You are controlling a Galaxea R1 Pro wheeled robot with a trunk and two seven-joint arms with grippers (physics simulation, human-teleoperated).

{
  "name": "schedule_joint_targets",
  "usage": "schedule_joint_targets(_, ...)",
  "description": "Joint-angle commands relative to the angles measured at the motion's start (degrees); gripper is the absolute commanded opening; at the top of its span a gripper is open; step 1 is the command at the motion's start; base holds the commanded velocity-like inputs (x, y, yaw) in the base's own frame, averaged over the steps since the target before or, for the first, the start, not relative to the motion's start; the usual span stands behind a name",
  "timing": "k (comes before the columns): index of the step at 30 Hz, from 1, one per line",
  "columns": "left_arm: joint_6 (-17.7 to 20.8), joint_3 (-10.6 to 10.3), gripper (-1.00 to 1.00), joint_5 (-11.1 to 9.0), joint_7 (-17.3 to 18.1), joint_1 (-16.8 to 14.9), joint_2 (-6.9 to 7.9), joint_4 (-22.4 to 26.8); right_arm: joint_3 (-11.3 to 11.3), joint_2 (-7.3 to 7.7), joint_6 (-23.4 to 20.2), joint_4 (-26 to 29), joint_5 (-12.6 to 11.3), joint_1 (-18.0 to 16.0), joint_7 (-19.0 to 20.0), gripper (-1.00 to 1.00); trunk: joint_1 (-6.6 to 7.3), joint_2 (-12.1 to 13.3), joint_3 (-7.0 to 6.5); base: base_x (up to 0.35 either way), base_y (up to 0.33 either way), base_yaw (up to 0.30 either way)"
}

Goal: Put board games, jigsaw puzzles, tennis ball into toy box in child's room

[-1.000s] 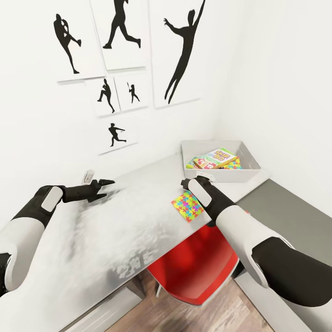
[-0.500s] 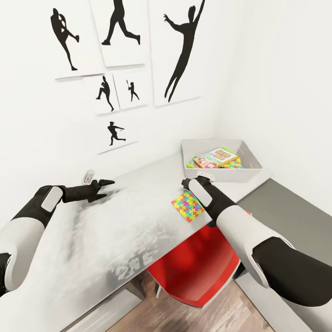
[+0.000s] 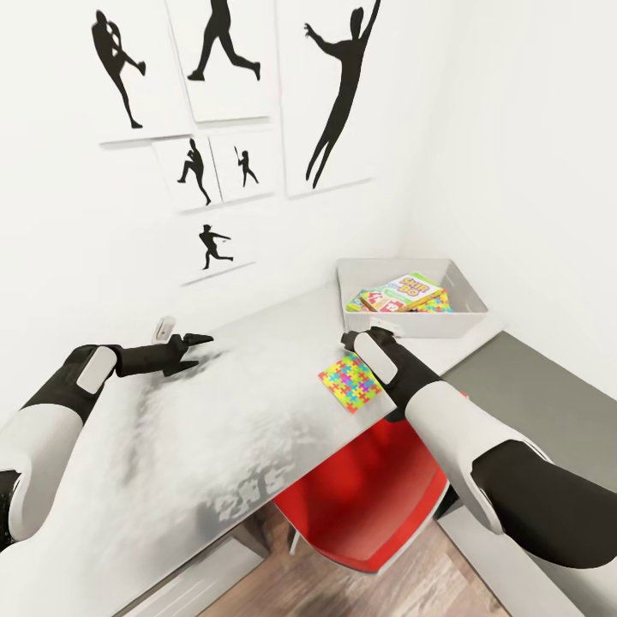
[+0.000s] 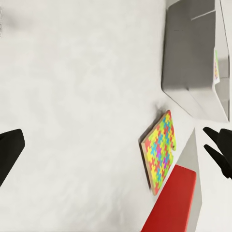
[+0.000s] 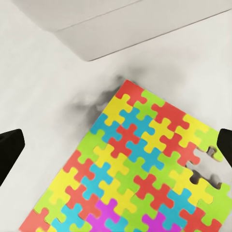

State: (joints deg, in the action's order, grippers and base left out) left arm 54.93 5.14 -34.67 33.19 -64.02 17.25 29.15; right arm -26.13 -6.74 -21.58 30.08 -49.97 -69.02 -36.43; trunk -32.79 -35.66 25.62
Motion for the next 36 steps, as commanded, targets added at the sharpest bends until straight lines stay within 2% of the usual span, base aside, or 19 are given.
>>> schedule_joint_targets(1,0.27,0.23,1.0,0.3,0.3,-0.05,-0.02,-0.03,-0.33,0.08,-0.22,0.07,-0.3,-0.07,-0.4,1.0,-0.24,-0.49,0.26,0.0,0.0,0.0)
schedule_joint_targets(14,0.27,0.23,1.0,0.31,0.3,-0.05,-0.04,-0.04,-0.33,0.1,-0.22,0.07,-0.3,-0.07,-0.4,1.0,-0.24,-0.49,0.26,0.0,0.0,0.0)
schedule_joint_targets(21,0.27,0.22,1.0,0.31,0.3,-0.05,-0.04,-0.05,-0.33,0.14,-0.18,-0.17,-0.25,-0.07,-0.4,1.0,-1.78,-3.3,1.52,0.0,0.0,0.0)
schedule_joint_targets(26,0.26,0.22,1.0,0.31,0.3,-0.05,-0.07,-0.04,-0.33,0.06,-0.2,-0.57,1.44,-0.07,-0.42,1.0,-2.88,-5.3,2.41,0.0,0.0,0.0)
schedule_joint_targets(29,0.25,0.22,1.0,0.31,0.3,-0.05,-0.08,-0.05,-0.1,-0.04,-0.21,-0.67,4.57,-0.07,-0.46,1.0,-2.88,-5.3,2.41,0.0,0.0,0.0)
schedule_joint_targets(32,0.24,0.22,1.0,0.31,0.3,-0.05,-0.07,-0.04,0.17,-0.09,-0.21,-0.7,6.1,-0.07,-0.48,1.0,-2.88,-5.3,2.41,0.0,0.0,0.0)
schedule_joint_targets(36,0.21,0.22,1.0,0.31,0.3,-0.05,-0.05,-0.05,0.34,-0.11,-0.22,-0.72,6.82,-0.07,-0.46,1.0,-2.88,-5.3,2.41,0.0,0.0,0.0)
